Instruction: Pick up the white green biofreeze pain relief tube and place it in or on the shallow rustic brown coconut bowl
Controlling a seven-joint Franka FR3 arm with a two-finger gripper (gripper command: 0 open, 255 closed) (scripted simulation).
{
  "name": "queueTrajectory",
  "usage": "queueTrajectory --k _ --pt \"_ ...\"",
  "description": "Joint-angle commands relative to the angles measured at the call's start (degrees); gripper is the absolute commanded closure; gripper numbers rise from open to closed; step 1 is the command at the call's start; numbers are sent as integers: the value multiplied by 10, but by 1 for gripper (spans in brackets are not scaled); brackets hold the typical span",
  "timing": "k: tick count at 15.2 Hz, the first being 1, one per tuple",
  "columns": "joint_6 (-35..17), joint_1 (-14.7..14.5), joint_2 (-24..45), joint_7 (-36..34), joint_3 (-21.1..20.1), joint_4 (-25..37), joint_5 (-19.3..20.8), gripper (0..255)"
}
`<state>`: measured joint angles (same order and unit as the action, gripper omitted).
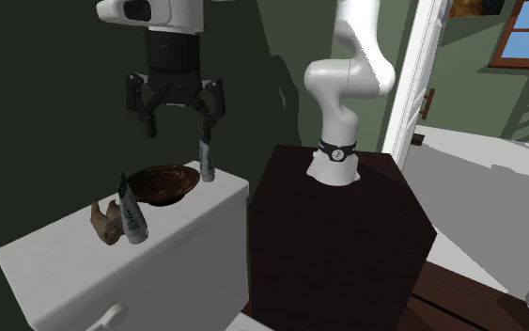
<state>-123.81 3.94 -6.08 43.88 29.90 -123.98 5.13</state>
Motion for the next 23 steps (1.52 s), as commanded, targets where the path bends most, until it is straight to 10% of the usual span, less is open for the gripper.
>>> queueTrajectory --k 1,9,23 --pt "-14 3 48 44 15 28 -32 0" --pt "-13 69 252 203 15 193 -172 0" --pt "-58 80 286 217 2 178 -195 0"
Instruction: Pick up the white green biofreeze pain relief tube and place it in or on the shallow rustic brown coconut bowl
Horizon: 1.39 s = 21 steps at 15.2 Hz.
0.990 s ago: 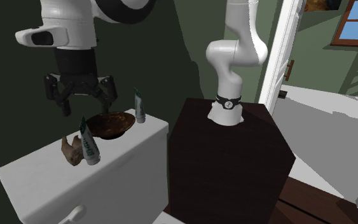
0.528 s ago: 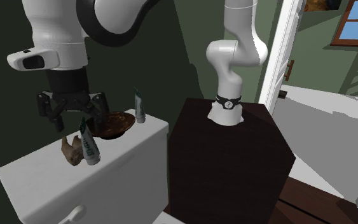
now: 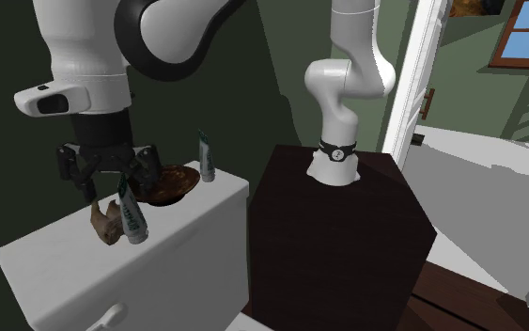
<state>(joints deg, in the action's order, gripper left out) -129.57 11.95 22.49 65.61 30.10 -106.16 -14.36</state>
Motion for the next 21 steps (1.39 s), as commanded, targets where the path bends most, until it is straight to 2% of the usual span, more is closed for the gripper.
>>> queueTrajectory --k 1,2,3,12,21 --pt "0 0 0 0 0 0 0 0" --pt "0 0 0 0 0 0 0 0" --pt "0 0 0 0 0 0 0 255" --pt "0 0 0 0 0 0 0 255" --pt "56 -8 -33 -16 12 28 25 255"
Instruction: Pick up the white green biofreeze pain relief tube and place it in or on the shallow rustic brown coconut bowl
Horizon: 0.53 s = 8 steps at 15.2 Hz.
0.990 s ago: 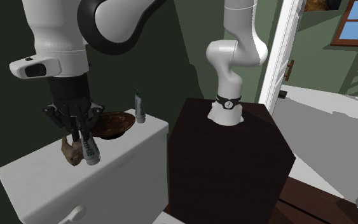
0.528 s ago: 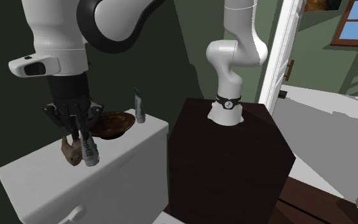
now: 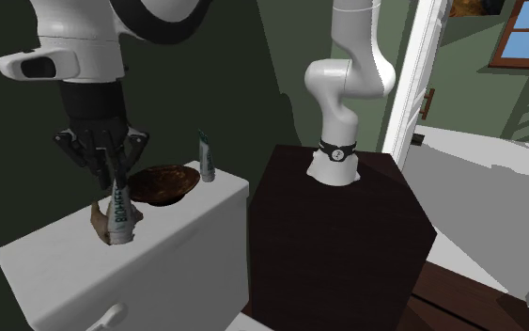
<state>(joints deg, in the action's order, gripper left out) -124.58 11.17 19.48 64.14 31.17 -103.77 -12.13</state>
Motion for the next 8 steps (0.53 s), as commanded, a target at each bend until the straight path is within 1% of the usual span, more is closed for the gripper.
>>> queueTrajectory --k 1,8 --pt "13 -1 -6 -3 2 8 5 255" --pt "60 -4 -25 -12 8 38 19 255"
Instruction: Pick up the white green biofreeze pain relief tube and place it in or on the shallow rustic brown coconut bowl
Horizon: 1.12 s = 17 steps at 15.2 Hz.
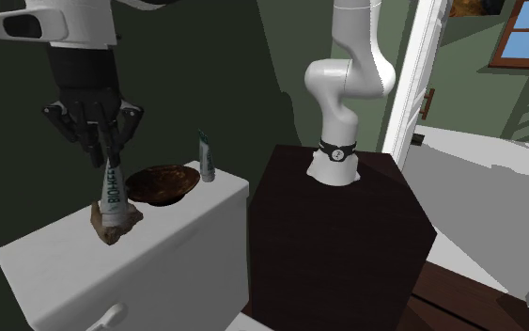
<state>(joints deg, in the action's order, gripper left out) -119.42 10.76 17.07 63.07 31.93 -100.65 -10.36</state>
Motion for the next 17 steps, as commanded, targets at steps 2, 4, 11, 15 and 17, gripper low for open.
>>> queueTrajectory --k 2,4,11,15,17 --pt "22 -1 -6 -4 2 17 5 255" --pt "36 -1 -10 -6 3 27 8 255" --pt "51 2 -80 9 23 -18 44 255" --pt "59 11 -143 26 41 -62 79 255" --pt "65 17 -172 35 49 -79 97 255"
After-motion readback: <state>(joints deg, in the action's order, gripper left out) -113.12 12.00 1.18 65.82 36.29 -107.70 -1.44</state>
